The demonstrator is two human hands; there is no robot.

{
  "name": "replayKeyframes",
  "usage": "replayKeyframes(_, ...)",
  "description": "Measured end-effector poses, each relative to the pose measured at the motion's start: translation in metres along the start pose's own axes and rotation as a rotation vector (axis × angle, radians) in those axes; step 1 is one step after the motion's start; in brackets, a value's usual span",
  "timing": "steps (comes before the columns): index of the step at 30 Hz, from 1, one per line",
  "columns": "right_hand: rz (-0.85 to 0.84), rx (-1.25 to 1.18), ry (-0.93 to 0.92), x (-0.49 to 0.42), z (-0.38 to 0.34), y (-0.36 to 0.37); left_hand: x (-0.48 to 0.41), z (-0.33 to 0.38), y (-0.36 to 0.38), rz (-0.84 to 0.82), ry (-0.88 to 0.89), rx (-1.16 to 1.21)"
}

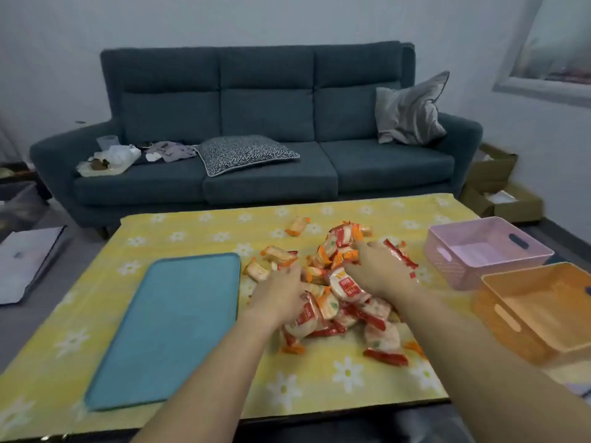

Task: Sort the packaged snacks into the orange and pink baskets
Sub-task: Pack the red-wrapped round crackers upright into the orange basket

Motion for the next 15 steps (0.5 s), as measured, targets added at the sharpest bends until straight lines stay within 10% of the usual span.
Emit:
replayKeyframes(12,-0.094,-0.128,0.172,-0.042,0.04,0.084,-0.021,-0.043,0.062,-0.207,-0.203,0.115)
replayKeyframes(15,-0.143,-0.277,0.188,-0.046,0.038,0.069,-0.027,-0.055,0.049,-0.165,-0.231,0.442)
Point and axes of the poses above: each hand's wrist, its own x-axis away from the middle knuckle, its own y-axis out of the palm, z = x × y, the point moved 9 cm from there along -x, towards the middle knuckle, and after that the axes turned 6 degrees about y, right-handed, at the moved point
